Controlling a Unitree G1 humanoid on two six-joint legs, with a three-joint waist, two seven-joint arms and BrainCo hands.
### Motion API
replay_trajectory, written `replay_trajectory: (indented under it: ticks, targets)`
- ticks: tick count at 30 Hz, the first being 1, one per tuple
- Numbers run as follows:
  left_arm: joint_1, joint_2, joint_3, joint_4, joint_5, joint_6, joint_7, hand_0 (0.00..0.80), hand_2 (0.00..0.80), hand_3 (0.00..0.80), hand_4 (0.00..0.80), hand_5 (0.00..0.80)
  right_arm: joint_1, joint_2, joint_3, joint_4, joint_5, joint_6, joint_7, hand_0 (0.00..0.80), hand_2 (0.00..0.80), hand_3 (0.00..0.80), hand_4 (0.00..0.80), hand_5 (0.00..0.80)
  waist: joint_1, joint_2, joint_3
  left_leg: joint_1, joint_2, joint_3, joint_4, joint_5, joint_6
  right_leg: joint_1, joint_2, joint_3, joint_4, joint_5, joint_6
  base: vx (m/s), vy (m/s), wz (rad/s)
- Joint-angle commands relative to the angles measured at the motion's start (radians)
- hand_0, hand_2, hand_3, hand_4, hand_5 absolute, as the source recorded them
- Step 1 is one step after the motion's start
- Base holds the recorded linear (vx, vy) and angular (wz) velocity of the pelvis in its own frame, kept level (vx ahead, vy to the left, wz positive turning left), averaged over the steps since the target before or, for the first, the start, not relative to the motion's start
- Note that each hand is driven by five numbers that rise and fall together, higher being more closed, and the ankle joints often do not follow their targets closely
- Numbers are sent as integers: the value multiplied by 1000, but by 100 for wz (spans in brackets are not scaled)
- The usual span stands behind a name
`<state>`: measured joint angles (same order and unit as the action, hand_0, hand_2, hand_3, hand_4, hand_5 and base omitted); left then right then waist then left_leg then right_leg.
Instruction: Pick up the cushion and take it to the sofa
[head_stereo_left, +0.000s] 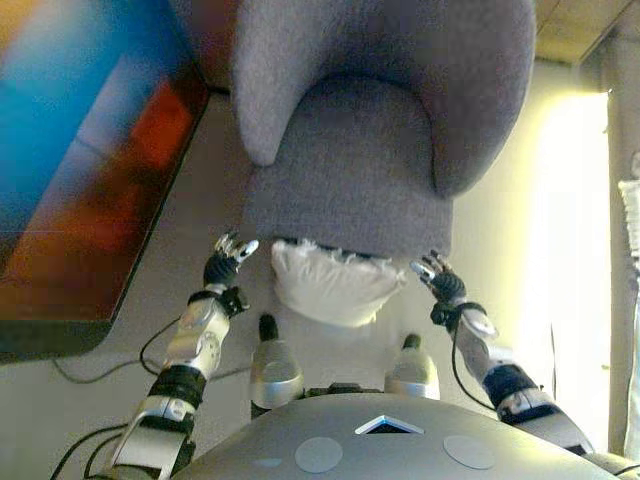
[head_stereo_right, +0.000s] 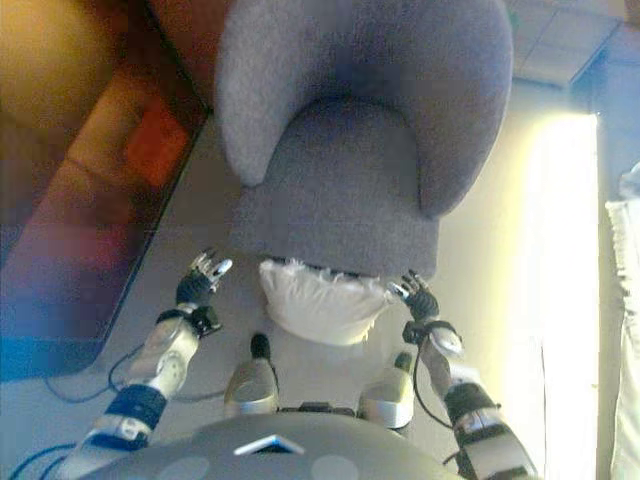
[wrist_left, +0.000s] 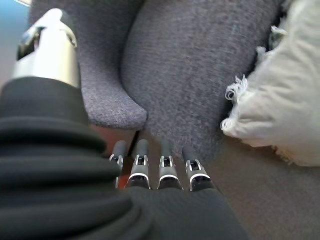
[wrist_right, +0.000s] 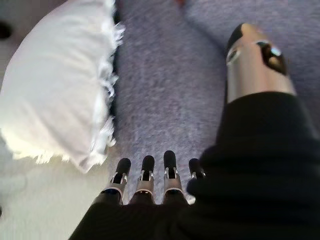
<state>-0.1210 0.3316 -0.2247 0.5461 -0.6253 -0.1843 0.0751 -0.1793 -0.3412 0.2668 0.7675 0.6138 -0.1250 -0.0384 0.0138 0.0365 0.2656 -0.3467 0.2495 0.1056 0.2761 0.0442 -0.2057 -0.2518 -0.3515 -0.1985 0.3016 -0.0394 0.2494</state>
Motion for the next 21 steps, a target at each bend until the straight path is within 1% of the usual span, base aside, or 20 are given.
replay_trajectory:
  ticks: [1, 3, 5, 7, 10, 11, 13, 15, 16, 18, 21]
  targets:
    - [-105, 15, -42, 45, -17, -82, 61, 0, 0, 0, 0, 0, -102, 13, -2, -8, 31, -54, -55, 0, 0, 0, 0, 0, 3, -17, 62, -134, 13, -57, 171, -91, 6, -205, -70, 82, 127, 53, -5, -217, 60, 2]
    - [-148, 14, -58, 69, -11, -89, 74, 0, 0, 0, 0, 0, -148, 10, 6, 17, 34, -52, -74, 0, 0, 0, 0, 0, 1, -10, 83, -202, 9, -63, 208, -97, 11, -279, -75, 98, 180, 45, -11, -215, 65, 4]
    - [-198, 16, -75, 96, -1, -105, 95, 0, 0, 0, 0, 0, -212, -1, 13, 42, 19, -32, -108, 0, 0, 0, 0, 0, -4, 4, 111, -301, 18, -66, 274, -114, 14, -383, -80, 116, 260, 24, -17, -269, 84, 0]
    - [-226, 20, -74, 101, 3, -110, 103, 0, 0, 0, 0, 0, -249, -18, 17, 59, 7, -21, -137, 0, 0, 0, 0, 0, -1, 14, 128, -368, 30, -66, 331, -135, 14, -455, -88, 127, 327, 3, -20, -212, 65, -6]
    - [-261, 23, -84, 105, 18, -116, 127, 0, 0, 0, 0, 0, -302, -35, 22, 88, -1, -6, -152, 0, 0, 0, 0, 0, 0, 29, 148, -449, 47, -52, 421, -168, 16, -542, -103, 129, 429, -29, -24, -164, 71, -4]
    - [-280, 22, -86, 114, 15, -116, 139, 0, 0, 0, 0, 0, -339, -45, 23, 108, -15, 6, -155, 0, 0, 0, 0, 0, -4, 37, 155, -498, 61, -42, 483, -189, 16, -595, -110, 135, 493, -48, -29, -176, 105, -8]
    - [-308, 23, -88, 129, 15, -113, 154, 0, 0, 0, 0, 0, -382, -54, 33, 125, -21, 28, -156, 0, 0, 0, 0, 0, -8, 44, 164, -564, 77, -40, 560, -213, 14, -662, -118, 146, 566, -69, -35, -147, 88, -9]
    - [-333, 25, -91, 148, 26, -113, 156, 0, 0, 0, 0, 0, -420, -59, 43, 152, -32, 51, -129, 0, 0, 0, 0, 0, -9, 47, 171, -623, 82, -49, 636, -240, 11, -724, -127, 157, 635, -87, -40, -52, 66, -10]
    - [-340, 26, -91, 155, 32, -113, 154, 0, 0, 0, 0, 0, -433, -64, 50, 157, -44, 62, -115, 0, 0, 0, 0, 0, -7, 48, 176, -645, 91, -57, 705, -296, 1, -751, -132, 167, 701, -139, -34, 5, 64, -2]
    - [-365, 35, -95, 164, 23, -104, 158, 0, 0, 0, 0, 0, -468, -76, 70, 172, -66, 93, -89, 0, 0, 0, 0, 0, -10, 46, 183, -723, 100, -72, 815, -333, 2, -830, -134, 190, 786, -163, -40, -27, 54, 4]
    - [-413, 47, -90, 209, 14, -79, 169, 0, 0, 0, 0, 0, -518, -83, 94, 229, -88, 129, -108, 0, 0, 0, 0, 0, -13, 43, 188, -820, 102, -99, 948, -377, 6, -919, -125, 225, 896, -202, -47, -44, 32, -11]
